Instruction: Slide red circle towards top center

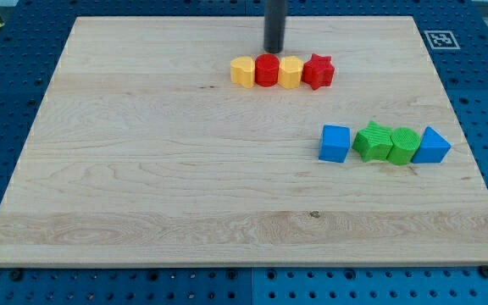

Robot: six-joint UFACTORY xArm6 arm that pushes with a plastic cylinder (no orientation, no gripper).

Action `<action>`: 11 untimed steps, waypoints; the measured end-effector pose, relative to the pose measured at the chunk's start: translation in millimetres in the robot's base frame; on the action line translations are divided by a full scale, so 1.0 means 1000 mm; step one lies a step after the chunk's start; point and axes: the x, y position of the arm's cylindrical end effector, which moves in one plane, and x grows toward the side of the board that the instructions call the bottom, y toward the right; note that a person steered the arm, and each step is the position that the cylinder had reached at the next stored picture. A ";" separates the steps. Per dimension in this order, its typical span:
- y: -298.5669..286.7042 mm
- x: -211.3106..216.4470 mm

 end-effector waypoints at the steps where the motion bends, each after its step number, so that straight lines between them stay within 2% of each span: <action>1: 0.038 -0.002; 2: 0.069 0.006; 4: 0.084 0.019; 6: 0.096 0.073; 7: 0.077 0.097; 9: -0.004 0.098; 11: -0.037 0.055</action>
